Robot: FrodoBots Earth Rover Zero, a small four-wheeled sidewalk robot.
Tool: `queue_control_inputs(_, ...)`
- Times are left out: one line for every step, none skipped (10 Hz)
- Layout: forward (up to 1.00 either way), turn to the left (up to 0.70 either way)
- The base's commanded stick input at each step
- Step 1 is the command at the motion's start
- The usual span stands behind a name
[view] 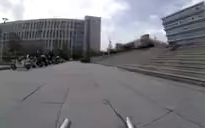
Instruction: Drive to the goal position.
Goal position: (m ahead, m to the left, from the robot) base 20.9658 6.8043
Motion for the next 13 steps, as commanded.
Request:
queue_control_inputs(1.0, 0.0)
queue_control_inputs(0.85, 0.0)
queue_control_inputs(0.23, 0.0)
queue_control_inputs(0.0, 0.0)
queue_control_inputs(0.0, 0.0)
queue_control_inputs(0.0, 0.0)
queue_control_inputs(0.0, 0.0)
queue_control_inputs(0.0, 0.0)
queue_control_inputs(0.0, 0.0)
queue_control_inputs(0.0, 0.0)
queue_control_inputs(0.0, 0.0)
queue_control_inputs(0.0, 0.0)
queue_control_inputs(0.23, -0.07)
